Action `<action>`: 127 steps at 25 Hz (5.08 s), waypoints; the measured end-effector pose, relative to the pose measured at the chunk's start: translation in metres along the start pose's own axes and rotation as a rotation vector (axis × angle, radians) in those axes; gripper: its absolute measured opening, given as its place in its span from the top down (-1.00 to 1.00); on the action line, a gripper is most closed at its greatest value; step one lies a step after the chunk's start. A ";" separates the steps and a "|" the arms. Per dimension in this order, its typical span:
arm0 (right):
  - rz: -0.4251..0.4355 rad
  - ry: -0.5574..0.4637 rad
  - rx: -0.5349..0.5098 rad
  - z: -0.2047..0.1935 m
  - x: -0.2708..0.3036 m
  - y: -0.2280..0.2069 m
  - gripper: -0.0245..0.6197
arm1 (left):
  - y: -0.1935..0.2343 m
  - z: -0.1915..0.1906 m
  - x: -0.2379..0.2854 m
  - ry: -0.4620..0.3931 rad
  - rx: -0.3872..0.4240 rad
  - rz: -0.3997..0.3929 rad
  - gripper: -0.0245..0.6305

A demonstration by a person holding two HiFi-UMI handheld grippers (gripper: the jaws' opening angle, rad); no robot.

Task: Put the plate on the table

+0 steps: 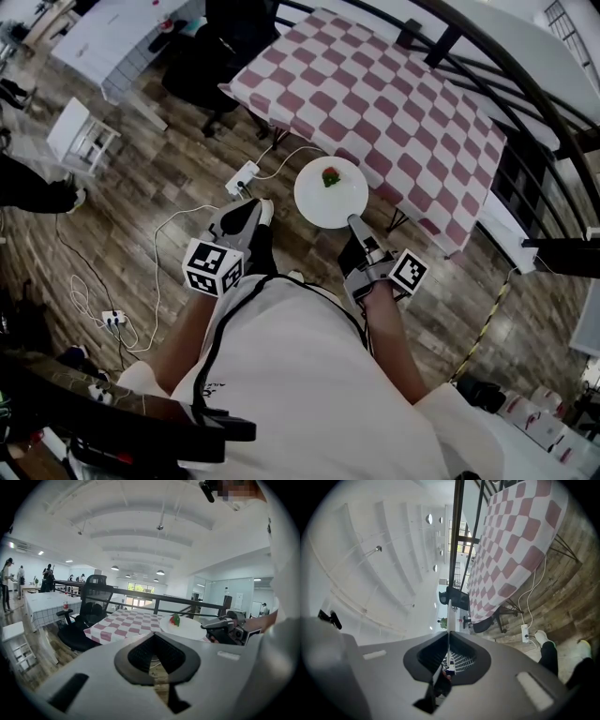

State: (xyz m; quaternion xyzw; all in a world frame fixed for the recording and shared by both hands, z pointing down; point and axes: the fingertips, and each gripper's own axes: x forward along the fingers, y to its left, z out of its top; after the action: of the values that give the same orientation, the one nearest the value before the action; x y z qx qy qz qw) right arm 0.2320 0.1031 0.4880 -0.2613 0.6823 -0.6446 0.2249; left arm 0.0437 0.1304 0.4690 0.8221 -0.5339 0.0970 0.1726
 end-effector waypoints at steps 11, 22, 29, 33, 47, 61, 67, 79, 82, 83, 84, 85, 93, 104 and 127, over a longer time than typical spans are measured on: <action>-0.003 -0.041 -0.008 0.029 0.101 0.002 0.87 | 0.093 0.033 0.065 0.022 0.000 -0.061 0.90; -0.003 -0.089 -0.006 0.066 0.237 0.022 0.86 | 0.203 0.098 0.147 0.046 0.012 -0.155 0.90; -0.003 -0.132 -0.015 0.087 0.301 0.032 0.86 | 0.260 0.119 0.185 0.050 0.011 -0.194 0.90; -0.016 -0.161 -0.017 0.099 0.321 0.032 0.86 | 0.281 0.128 0.206 0.054 0.009 -0.220 0.90; -0.034 -0.213 -0.019 0.135 0.380 0.026 0.86 | 0.336 0.149 0.254 0.071 0.009 -0.261 0.90; -0.030 -0.191 -0.016 0.151 0.428 0.029 0.86 | 0.370 0.157 0.279 0.067 -0.010 -0.261 0.90; -0.021 -0.157 -0.004 0.158 0.435 0.022 0.86 | 0.362 0.151 0.286 0.075 -0.021 -0.243 0.90; -0.014 -0.041 0.007 0.226 0.476 -0.019 0.86 | 0.373 0.157 0.338 0.087 -0.065 -0.124 0.90; -0.008 -0.014 0.001 0.249 0.492 -0.031 0.86 | 0.376 0.160 0.357 0.100 -0.066 -0.108 0.90; -0.009 -0.003 -0.002 0.256 0.497 -0.035 0.87 | 0.376 0.161 0.363 0.103 -0.067 -0.103 0.90; -0.011 0.008 -0.002 0.262 0.502 -0.040 0.87 | 0.376 0.162 0.369 0.106 -0.067 -0.099 0.90; -0.012 0.018 -0.001 0.268 0.508 -0.045 0.86 | 0.376 0.163 0.375 0.108 -0.068 -0.096 0.90; -0.015 0.066 0.027 0.305 0.543 -0.084 0.87 | 0.374 0.160 0.417 0.130 -0.073 -0.079 0.90; -0.079 0.081 0.057 0.329 0.576 -0.147 0.86 | 0.370 0.142 0.441 0.164 -0.089 -0.064 0.90; -0.233 0.088 0.053 0.342 0.627 -0.209 0.87 | 0.375 0.127 0.471 0.164 -0.112 -0.076 0.90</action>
State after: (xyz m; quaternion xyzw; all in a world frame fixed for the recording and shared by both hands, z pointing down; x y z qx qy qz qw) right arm -0.0121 -0.5696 0.6924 -0.3042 0.6393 -0.6951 0.1249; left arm -0.1077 -0.4557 0.5820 0.8201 -0.4909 0.1272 0.2652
